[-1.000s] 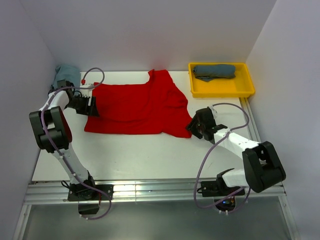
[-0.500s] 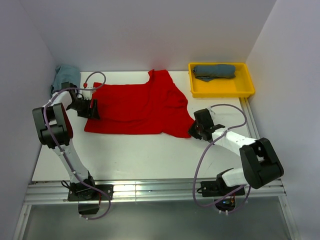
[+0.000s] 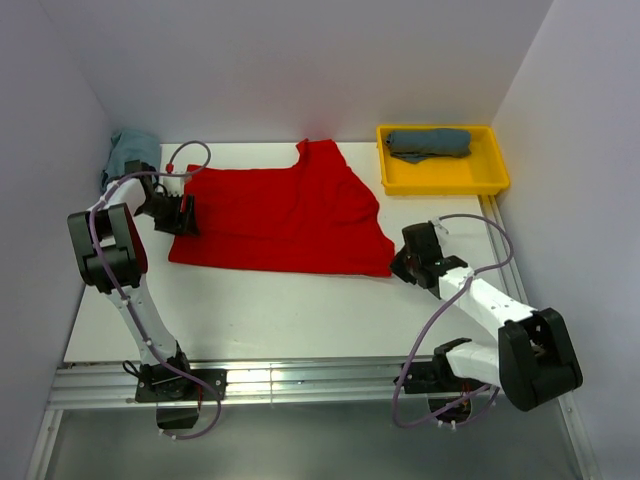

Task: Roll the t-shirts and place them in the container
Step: Fold the tshirt

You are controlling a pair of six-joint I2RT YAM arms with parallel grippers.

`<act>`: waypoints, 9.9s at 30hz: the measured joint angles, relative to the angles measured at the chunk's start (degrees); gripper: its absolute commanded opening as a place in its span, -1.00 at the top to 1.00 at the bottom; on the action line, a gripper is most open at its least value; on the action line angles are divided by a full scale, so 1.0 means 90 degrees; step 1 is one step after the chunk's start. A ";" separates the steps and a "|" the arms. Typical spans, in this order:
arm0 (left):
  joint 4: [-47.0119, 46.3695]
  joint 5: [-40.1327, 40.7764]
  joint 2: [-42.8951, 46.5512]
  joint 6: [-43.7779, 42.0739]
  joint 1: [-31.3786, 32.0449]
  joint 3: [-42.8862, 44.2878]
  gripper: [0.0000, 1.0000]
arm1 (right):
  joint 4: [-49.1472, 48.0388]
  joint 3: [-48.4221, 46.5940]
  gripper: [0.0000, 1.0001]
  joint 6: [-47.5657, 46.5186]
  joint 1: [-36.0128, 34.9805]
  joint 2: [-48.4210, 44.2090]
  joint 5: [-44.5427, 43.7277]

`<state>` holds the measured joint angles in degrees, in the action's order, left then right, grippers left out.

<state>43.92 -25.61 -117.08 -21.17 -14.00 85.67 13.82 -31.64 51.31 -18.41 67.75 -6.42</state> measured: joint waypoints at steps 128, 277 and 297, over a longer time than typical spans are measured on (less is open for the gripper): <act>0.0857 -0.0491 0.1226 -0.1003 -0.1302 0.0818 -0.18 | 0.0986 -0.1734 -0.15 -0.0704 0.0248 -0.0109 0.0503; 0.0520 0.1593 -0.0503 0.0107 0.0525 0.2344 0.99 | 0.0840 -0.5090 1.00 -0.2703 -0.0104 0.3827 0.0554; 0.0597 0.1416 0.0661 -0.0367 0.0289 0.0610 0.99 | 0.0532 -0.2465 1.00 -0.2079 -0.0403 0.1683 0.0095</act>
<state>49.30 -12.86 -111.13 -24.47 -11.40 91.15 18.61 -53.82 32.60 -22.04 82.89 -5.56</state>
